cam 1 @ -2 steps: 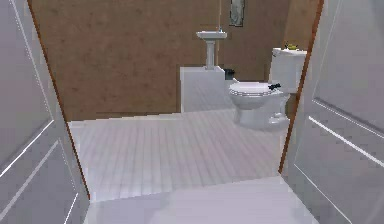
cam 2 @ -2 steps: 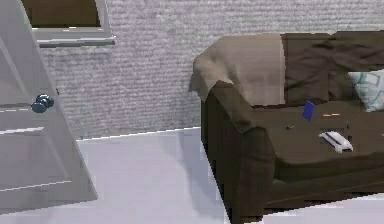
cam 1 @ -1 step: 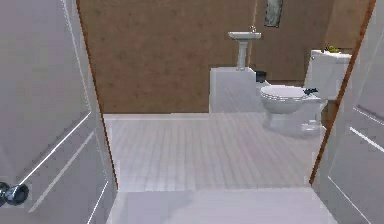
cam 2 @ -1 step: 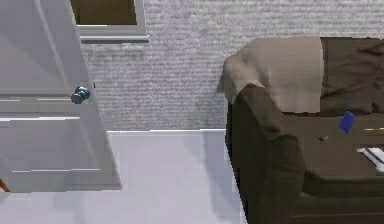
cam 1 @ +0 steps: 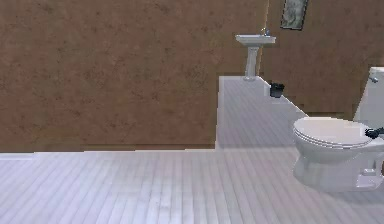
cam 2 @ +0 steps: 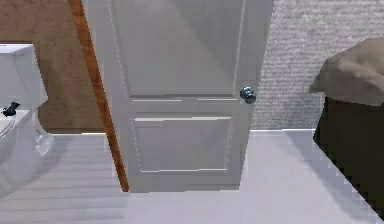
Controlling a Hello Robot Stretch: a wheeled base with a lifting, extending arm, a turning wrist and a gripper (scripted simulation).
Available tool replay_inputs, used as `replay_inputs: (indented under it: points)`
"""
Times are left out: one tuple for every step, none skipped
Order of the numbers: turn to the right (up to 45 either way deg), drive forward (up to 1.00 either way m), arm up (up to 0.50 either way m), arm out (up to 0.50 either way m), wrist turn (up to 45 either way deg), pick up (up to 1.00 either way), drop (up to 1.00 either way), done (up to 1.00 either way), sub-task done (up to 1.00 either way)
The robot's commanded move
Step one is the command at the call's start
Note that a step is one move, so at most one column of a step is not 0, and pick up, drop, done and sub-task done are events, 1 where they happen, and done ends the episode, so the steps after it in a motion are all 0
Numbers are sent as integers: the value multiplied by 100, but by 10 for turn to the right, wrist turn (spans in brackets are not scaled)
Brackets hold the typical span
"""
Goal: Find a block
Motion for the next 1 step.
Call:
replay_inputs:
  points:
    - [-30, 0, 0, 0, 0, 0, 0, 0, 0]
